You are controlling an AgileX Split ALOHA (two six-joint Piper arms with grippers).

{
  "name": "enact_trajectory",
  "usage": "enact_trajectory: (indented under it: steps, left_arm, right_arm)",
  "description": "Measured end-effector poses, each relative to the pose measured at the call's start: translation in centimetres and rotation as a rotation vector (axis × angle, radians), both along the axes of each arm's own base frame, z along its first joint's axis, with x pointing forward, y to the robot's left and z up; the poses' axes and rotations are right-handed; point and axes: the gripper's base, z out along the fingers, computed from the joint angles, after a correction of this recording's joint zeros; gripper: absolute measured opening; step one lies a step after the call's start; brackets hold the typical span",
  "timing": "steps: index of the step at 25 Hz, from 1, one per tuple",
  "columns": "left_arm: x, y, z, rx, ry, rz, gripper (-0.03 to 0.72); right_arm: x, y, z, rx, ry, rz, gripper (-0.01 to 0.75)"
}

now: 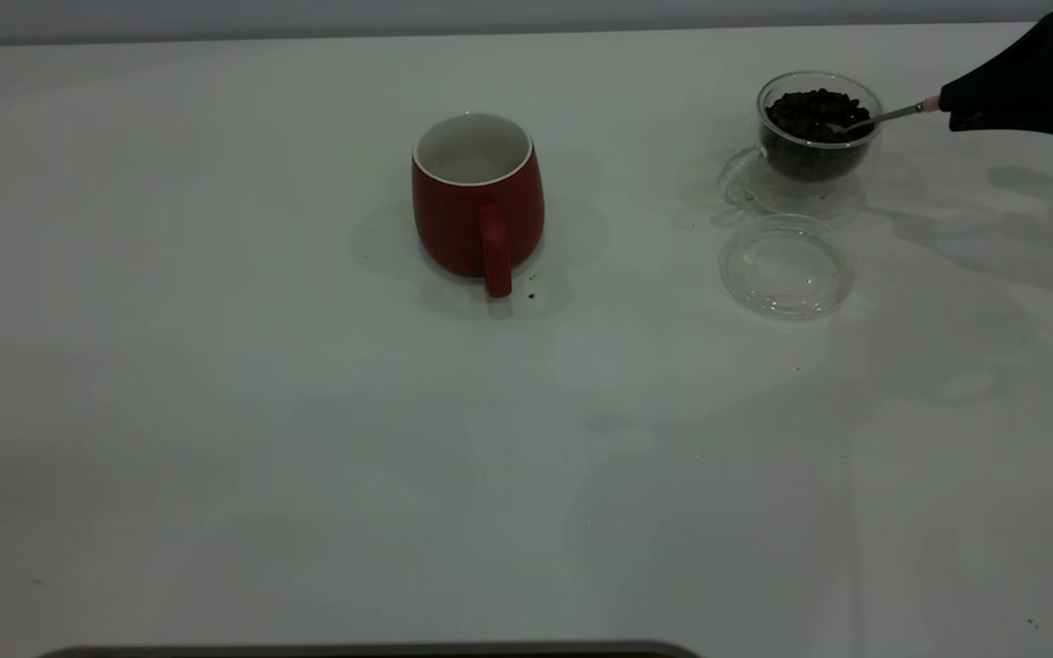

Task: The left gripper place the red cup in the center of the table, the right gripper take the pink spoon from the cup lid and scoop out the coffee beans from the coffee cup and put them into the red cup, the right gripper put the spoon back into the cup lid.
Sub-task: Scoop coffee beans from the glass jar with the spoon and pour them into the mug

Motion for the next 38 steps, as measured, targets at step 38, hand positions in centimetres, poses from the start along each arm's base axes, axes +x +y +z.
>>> enact_trajectory:
  steps: [38]
  left_arm:
    - [0.0, 0.0, 0.0, 0.000, 0.000, 0.000, 0.357]
  right_arm:
    - [-1.1, -3.3, -0.9, 0.280, -0.010, -0.116, 0.096]
